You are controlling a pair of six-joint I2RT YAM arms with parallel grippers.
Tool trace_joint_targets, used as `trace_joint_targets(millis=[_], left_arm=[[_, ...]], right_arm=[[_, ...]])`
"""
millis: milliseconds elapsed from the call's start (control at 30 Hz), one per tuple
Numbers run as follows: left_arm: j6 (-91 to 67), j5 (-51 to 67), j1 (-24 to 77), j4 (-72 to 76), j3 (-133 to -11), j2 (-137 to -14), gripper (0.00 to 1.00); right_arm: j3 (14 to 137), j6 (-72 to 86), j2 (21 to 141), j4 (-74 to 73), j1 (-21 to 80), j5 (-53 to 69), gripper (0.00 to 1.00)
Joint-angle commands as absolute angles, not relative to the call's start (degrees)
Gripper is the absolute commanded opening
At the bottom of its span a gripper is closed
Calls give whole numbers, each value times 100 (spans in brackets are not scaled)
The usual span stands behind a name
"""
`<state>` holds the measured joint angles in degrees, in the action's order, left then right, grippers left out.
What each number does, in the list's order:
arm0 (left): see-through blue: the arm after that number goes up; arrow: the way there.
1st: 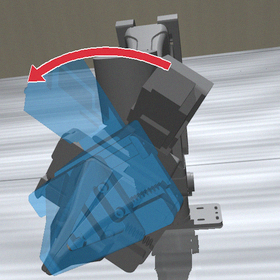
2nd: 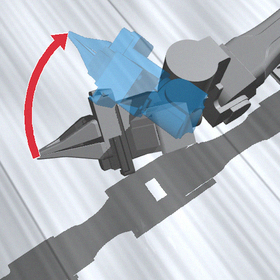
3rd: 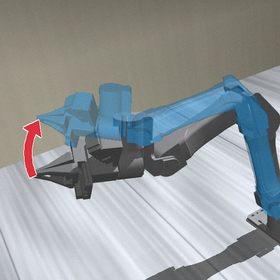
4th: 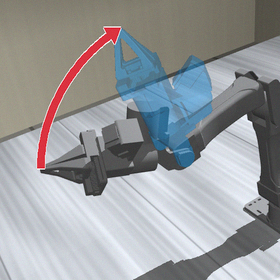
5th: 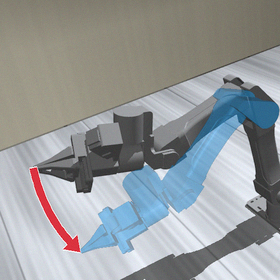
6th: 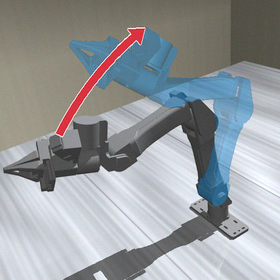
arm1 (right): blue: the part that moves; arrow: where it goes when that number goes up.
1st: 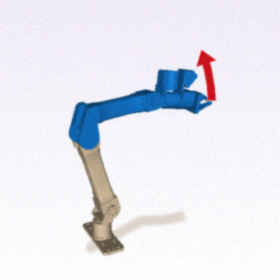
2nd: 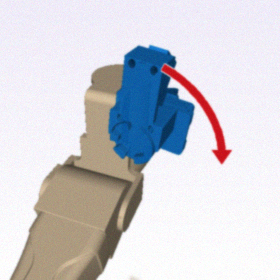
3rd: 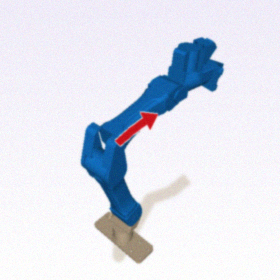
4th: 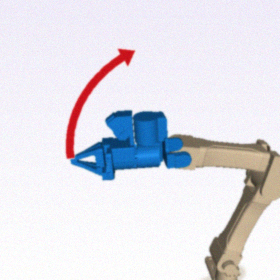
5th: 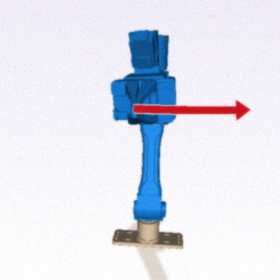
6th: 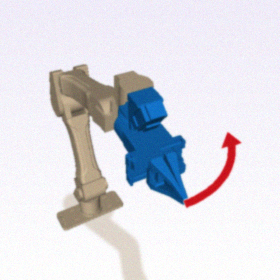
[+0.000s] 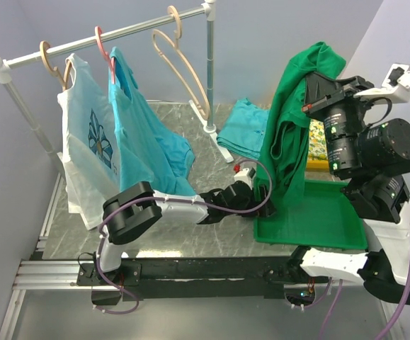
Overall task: Place the t-shirt on the hanger
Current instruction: Move the bin to the center of the board, then place the T-shirt at the center of the board.
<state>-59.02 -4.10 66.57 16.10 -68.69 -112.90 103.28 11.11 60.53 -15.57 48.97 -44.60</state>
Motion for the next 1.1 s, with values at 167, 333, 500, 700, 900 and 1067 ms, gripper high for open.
trace_joint_targets(millis=[167, 333, 500, 700, 900, 1067], left_arm=[[-5546, -439, 6654, 2479, -6111, -10391, 97], [-5651, -536, 6338, 2514, -5266, -9678, 96], [-5695, -983, 6074, 2049, -4729, -9080, 96], [-5898, -1002, 5328, 2083, -3885, -8640, 97], [-5836, -1011, 4292, 1872, -3420, -8508, 96], [-5643, -1124, 3745, 1574, -3427, -8332, 96]], right_arm=[[10810, 1257, 6275, -1468, 4913, -4175, 0], [10837, 1257, 6232, -1450, 4913, -4131, 0], [10907, 1327, 6223, -1494, 4922, -3982, 0], [11065, 1502, 6275, -1591, 4922, -3482, 0], [11267, 1828, 6468, -1784, 4957, -2936, 0], [11373, 1890, 6565, -1828, 5036, -2778, 0]])
